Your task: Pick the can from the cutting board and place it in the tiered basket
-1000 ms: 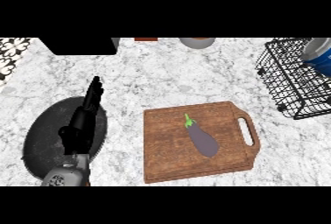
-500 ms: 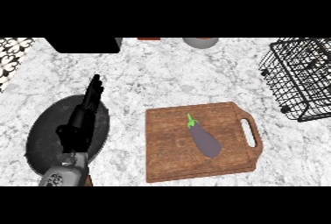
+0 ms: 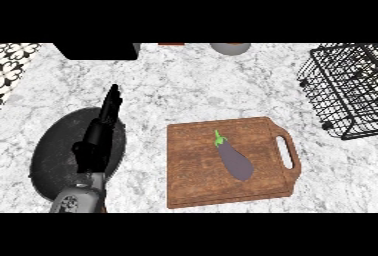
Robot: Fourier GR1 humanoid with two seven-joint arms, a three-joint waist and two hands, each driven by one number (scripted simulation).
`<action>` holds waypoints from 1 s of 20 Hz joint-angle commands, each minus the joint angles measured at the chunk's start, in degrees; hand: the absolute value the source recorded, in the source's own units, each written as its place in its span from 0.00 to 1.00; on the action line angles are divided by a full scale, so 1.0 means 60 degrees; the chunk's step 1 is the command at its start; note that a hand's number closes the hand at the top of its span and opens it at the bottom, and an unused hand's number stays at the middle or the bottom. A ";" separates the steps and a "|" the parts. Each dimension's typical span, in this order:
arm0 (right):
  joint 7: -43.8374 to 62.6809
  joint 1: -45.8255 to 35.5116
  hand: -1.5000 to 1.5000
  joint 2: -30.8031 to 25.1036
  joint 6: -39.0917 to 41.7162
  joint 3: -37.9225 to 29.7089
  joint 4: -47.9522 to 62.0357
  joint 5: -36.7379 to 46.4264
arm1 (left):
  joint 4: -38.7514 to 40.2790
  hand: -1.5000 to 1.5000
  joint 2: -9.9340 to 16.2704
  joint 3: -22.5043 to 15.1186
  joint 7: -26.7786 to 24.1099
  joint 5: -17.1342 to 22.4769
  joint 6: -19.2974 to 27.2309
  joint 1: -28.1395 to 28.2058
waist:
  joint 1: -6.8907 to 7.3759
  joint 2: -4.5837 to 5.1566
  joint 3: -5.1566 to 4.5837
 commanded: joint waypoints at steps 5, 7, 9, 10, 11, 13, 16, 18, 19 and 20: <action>-0.1143 -0.0662 1.00 -0.0412 -0.1354 -0.0011 0.2920 0.0364 | 0.0027 0.50 0.0120 0.0263 0.0154 0.0270 -0.0363 -0.0179 | 0.0013 0.0004 0.0003; 0.0175 -0.0787 0.00 0.0347 -0.1682 -0.1218 0.3014 -0.0380 | 0.0065 0.50 0.0175 0.0250 0.0123 0.0169 -0.0297 -0.0279 | 0.0077 0.0035 0.0011; -0.0369 -0.0544 0.00 0.0504 -0.1988 -0.1237 0.3342 -0.0608 | 0.0202 0.50 0.0090 0.0282 0.0087 0.0076 -0.0161 -0.0330 | 0.0001 0.0010 0.0008; -0.0653 -0.0613 0.00 0.0209 -0.1809 -0.1341 0.3655 -0.0747 | 0.0399 0.50 0.0059 0.0212 -0.0701 0.0111 -0.0225 0.0273 | 0.0009 0.0009 0.0004; -0.0969 -0.0714 0.00 0.0213 -0.2209 -0.1610 0.4080 -0.0928 | 0.0367 0.50 0.0231 0.0428 0.0026 0.0244 -0.0400 -0.0561 | 0.0025 0.0035 0.0011; -0.1066 -0.1092 0.00 0.0193 -0.2244 -0.1760 0.4464 -0.1185 | 0.0069 0.50 0.0159 0.0366 -0.0244 0.0333 -0.0396 0.0120 | 0.0080 0.0019 0.0008; -0.1191 -0.1017 0.00 0.0283 -0.2914 -0.2401 0.4383 -0.1729 | -0.0211 0.50 -0.0115 -0.0079 0.0052 -0.0183 -0.0018 0.0155 | 0.0039 -0.0003 0.0013; -0.1100 -0.1169 0.00 -0.0237 -0.2945 -0.3000 0.4071 -0.2153 | 0.0078 0.50 0.0165 0.0346 0.0035 0.0098 -0.0250 -0.0171 | -0.0079 -0.0021 0.0009; -0.1246 -0.0827 0.00 -0.0109 -0.3499 -0.3241 0.4169 -0.2231 | 0.0007 0.50 -0.0299 -0.0025 0.0360 -0.0151 0.0092 -0.0317 | -0.0104 -0.0014 0.0016; -0.0757 -0.0883 0.00 -0.0209 -0.3519 -0.3382 0.3933 -0.2293 | -0.0390 0.50 -0.0064 -0.0022 0.0077 -0.0098 -0.0075 0.0376 | -0.0069 -0.0054 0.0008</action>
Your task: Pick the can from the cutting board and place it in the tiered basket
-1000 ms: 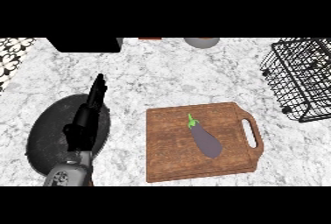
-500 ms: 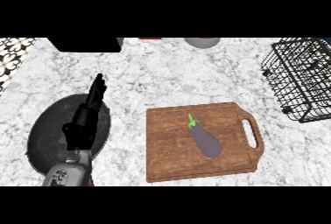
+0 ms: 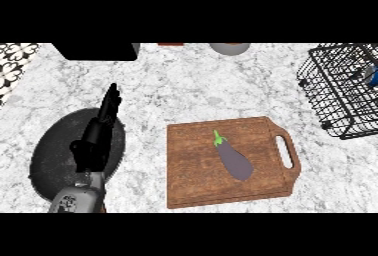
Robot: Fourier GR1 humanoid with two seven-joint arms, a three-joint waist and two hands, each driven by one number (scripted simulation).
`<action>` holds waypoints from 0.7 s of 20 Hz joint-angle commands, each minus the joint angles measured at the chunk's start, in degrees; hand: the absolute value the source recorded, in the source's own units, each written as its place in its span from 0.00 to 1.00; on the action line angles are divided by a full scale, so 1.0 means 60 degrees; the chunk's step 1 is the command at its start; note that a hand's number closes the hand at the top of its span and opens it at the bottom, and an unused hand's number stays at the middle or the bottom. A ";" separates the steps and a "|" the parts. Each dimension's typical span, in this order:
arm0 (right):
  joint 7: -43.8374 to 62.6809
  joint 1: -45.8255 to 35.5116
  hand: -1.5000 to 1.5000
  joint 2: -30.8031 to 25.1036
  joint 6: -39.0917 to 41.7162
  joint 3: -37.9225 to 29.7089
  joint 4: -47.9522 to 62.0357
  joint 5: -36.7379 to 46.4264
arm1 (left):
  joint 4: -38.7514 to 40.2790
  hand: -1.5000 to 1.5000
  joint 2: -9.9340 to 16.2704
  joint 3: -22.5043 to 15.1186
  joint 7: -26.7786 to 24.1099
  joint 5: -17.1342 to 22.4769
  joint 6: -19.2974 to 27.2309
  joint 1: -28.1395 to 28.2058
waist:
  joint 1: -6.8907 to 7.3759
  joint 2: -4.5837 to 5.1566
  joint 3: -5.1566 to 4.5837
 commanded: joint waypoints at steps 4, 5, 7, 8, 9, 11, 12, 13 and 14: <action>0.0269 0.0756 0.00 -0.1092 -0.0696 -0.1658 0.0205 -0.0910 | -0.0031 0.50 -0.0001 0.0113 0.0027 -0.0104 0.0161 0.0111 | -0.0173 -0.0017 0.0000; 0.0790 0.0594 0.00 -0.1025 -0.0612 -0.1807 0.0028 -0.1124 | -0.0062 0.50 -0.0118 -0.0074 -0.0177 -0.0135 0.0157 0.0400 | -0.0157 -0.0039 -0.0007; 0.0028 0.1361 0.00 -0.1728 -0.0272 -0.2642 0.0410 -0.1713 | -0.0321 0.50 -0.0059 -0.0040 -0.0093 -0.0118 0.0152 0.0488 | -0.0206 -0.0044 0.0006; 0.0502 0.1199 0.00 -0.2182 0.0423 -0.2954 0.0245 -0.2071 | -0.0099 0.50 0.0048 0.0110 -0.0026 -0.0123 0.0130 0.0229 | -0.0340 -0.0077 -0.0002; -0.0291 0.1848 0.00 -0.2358 0.0286 -0.3438 0.0605 -0.2331 | -0.0189 0.50 0.0117 0.0238 -0.0138 0.0197 -0.0085 0.0551 | -0.0304 -0.0050 0.0009; -0.0443 0.2450 0.00 -0.2533 0.0746 -0.4135 0.0536 -0.2938 | -0.0160 0.50 0.0108 0.0267 0.0117 -0.0038 0.0134 0.0203 | -0.0430 -0.0082 0.0010; -0.0754 0.2658 0.00 -0.2938 0.0961 -0.4255 0.0824 -0.3037 | 0.0559 0.50 -0.0105 0.0295 -0.0480 -0.0033 0.0221 -0.0040 | -0.0374 -0.0025 0.0003; -0.1084 0.3236 0.00 -0.3011 0.1240 -0.4638 0.0899 -0.3313 | 0.0061 0.50 -0.0005 0.0201 -0.0370 0.0072 0.0033 0.0379 | -0.0357 -0.0054 0.0007; -0.1810 0.4089 0.00 -0.3196 0.1570 -0.4979 0.1091 -0.3380 | -0.0228 0.50 0.0247 0.0469 0.0165 0.0033 0.0114 0.0115 | -0.0541 -0.0080 0.0028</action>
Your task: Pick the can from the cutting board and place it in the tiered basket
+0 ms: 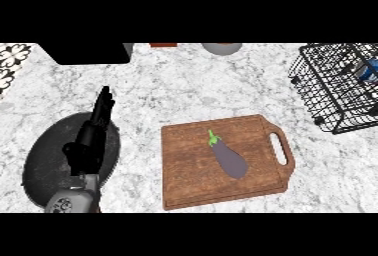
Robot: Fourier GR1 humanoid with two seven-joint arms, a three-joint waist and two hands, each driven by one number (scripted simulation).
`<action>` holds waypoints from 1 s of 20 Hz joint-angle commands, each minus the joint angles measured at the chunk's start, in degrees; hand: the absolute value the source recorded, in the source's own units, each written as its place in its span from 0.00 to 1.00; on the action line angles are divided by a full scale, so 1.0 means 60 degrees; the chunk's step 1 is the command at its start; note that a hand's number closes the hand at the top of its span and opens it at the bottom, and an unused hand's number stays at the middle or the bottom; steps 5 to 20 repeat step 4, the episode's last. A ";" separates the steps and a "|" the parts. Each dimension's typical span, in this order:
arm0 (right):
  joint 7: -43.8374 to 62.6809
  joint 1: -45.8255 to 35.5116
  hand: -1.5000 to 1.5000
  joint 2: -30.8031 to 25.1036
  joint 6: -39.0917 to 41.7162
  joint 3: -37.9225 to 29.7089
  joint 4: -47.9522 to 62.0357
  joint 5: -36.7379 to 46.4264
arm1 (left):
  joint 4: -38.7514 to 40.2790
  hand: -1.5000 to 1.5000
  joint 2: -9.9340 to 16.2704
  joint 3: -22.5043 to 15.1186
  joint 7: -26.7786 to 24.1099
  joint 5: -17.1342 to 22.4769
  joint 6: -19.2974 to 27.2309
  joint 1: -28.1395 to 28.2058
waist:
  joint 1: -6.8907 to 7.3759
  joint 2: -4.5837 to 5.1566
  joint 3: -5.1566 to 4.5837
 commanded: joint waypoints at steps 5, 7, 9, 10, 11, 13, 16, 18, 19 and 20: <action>-0.1869 0.3024 0.00 -0.1199 0.2005 -0.2108 0.0852 -0.1475 | 0.0060 0.50 -0.0181 -0.0159 0.0145 -0.0191 0.0127 -0.0256 | -0.0076 0.0003 0.0006; -0.1869 0.3024 0.00 -0.1199 0.2005 -0.2108 0.0852 -0.1475 | 0.0060 0.50 -0.0181 -0.0159 0.0145 -0.0191 0.0127 -0.0256 | -0.0076 0.0003 0.0006; -0.1869 0.3024 0.00 -0.1199 0.2005 -0.2108 0.0852 -0.1475 | 0.0060 0.50 -0.0181 -0.0159 0.0145 -0.0191 0.0127 -0.0256 | -0.0076 0.0003 0.0006; -0.1869 0.3024 0.00 -0.1199 0.2005 -0.2108 0.0852 -0.1475 | 0.0060 0.50 -0.0181 -0.0159 0.0145 -0.0191 0.0127 -0.0256 | -0.0076 0.0003 0.0006; -0.1869 0.3024 0.00 -0.1199 0.2005 -0.2108 0.0852 -0.1475 | 0.0060 0.50 -0.0181 -0.0159 0.0145 -0.0191 0.0127 -0.0256 | -0.0076 0.0003 0.0006; -0.1869 0.3024 0.00 -0.1199 0.2005 -0.2108 0.0852 -0.1475 | 0.0060 0.50 -0.0181 -0.0159 0.0145 -0.0191 0.0127 -0.0256 | -0.0076 0.0003 0.0006; -0.1869 0.3024 0.00 -0.1199 0.2005 -0.2108 0.0852 -0.1475 | 0.0060 0.50 -0.0181 -0.0159 0.0145 -0.0191 0.0127 -0.0256 | -0.0076 0.0003 0.0006; -0.1869 0.3024 0.00 -0.1199 0.2005 -0.2108 0.0852 -0.1475 | 0.0060 0.50 -0.0181 -0.0159 0.0145 -0.0191 0.0127 -0.0256 | -0.0076 0.0003 0.0006; -0.1869 0.3024 0.00 -0.1199 0.2005 -0.2108 0.0852 -0.1475 | 0.0060 0.50 -0.0181 -0.0159 0.0145 -0.0191 0.0127 -0.0256 | -0.0076 0.0003 0.0006; -0.1869 0.3024 0.00 -0.1199 0.2005 -0.2108 0.0852 -0.1475 | 0.0060 0.50 -0.0181 -0.0159 0.0145 -0.0191 0.0127 -0.0256 | -0.0076 0.0003 0.0006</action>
